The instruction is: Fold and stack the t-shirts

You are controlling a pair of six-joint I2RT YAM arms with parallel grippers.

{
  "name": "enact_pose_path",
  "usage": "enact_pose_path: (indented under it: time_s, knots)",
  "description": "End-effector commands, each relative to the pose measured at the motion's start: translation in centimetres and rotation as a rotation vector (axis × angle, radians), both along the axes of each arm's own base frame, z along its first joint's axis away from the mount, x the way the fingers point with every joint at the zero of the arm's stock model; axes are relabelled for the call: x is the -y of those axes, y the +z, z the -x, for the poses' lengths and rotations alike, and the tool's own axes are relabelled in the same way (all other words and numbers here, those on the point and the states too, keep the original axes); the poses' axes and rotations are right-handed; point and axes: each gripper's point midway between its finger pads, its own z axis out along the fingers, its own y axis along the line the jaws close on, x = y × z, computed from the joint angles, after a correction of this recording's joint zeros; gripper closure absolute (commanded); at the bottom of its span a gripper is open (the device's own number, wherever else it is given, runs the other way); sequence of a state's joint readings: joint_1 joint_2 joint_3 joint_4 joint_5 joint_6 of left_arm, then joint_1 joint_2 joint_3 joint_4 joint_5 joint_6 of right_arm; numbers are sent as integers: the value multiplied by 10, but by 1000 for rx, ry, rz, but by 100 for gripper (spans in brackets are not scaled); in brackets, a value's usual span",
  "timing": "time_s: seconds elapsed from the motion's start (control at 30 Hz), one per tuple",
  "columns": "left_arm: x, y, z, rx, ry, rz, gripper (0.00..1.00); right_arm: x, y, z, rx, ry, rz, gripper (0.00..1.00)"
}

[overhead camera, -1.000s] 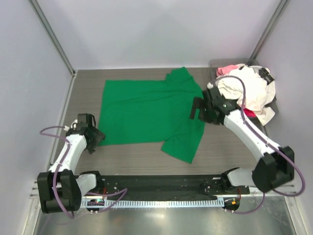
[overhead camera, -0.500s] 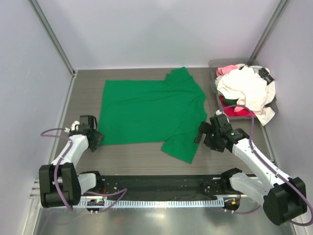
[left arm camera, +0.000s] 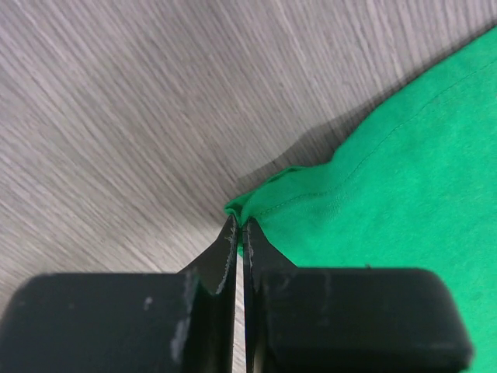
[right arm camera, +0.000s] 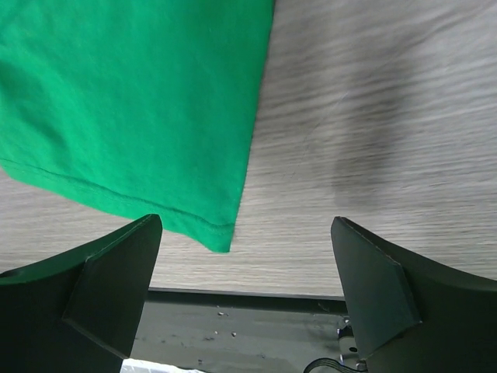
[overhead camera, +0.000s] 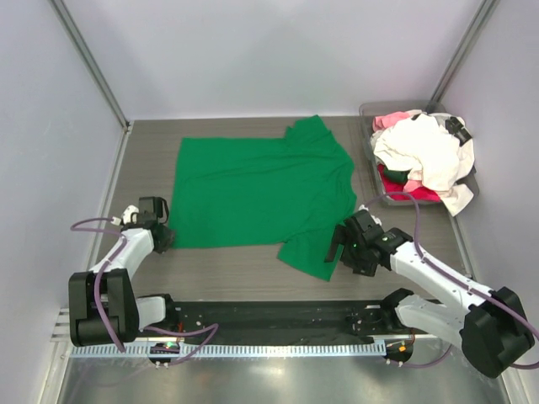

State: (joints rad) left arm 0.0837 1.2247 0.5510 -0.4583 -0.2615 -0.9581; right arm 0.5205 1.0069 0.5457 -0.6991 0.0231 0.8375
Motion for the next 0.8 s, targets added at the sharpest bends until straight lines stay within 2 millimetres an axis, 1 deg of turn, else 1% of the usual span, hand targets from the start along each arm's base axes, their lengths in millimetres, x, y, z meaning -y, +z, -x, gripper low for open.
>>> enact_pose_path:
  time_s: [0.0, 0.13, 0.17, 0.23, 0.27, 0.33, 0.37, 0.43, 0.47, 0.53, 0.57, 0.63, 0.67, 0.7, 0.73, 0.77]
  knots:
    - [-4, -1, -6, 20, -5, -19, 100, -8, -5, -4, 15, -41, -14, 5]
    - [-2, -2, -6, 22, -21, -15, 100, -20, -13, -3, 17, -13, -19, 14]
    - [-2, -3, -4, 17, -24, -14, 100, -23, -15, -1, 14, -1, -21, 19]
    - [-1, -2, -3, 23, -28, -10, 100, -29, -20, -1, 9, 1, -36, 25]
    - [0, -2, -3, 28, -29, -8, 100, -31, -23, 1, 0, 7, -42, 31]
    - [1, -2, -2, 32, -30, -3, 100, -36, -28, 4, -15, 18, -48, 36]
    - [1, 0, -3, 38, -30, -1, 100, -37, -30, 5, -20, 19, -45, 42]
    - [2, 0, -2, 44, -34, 3, 100, -38, -31, 7, -22, 23, -38, 50]
    - [4, 1, -2, 43, -35, 9, 100, -38, -32, 8, -24, 22, -36, 58]
    - [4, 4, -2, 53, -37, 14, 100, -39, -34, 8, -23, 23, -37, 66]
    - [6, 4, -1, 53, -39, 19, 100, -39, -34, 8, -22, 23, -39, 74]
    - [7, 11, -3, 75, -38, 26, 100, -39, -35, 9, -27, 23, -36, 86]
    - [8, 13, -1, 74, -42, 31, 100, -39, -35, 10, -30, 26, -36, 98]
    - [9, 16, -1, 80, -39, 36, 100, -39, -34, 9, -26, 26, -39, 99]
    - [9, 25, -2, 108, -38, 35, 100, -37, -32, 12, -34, 25, -32, 99]
    - [10, 28, 3, 95, -38, 38, 100, -36, -31, 13, -29, 21, -24, 99]
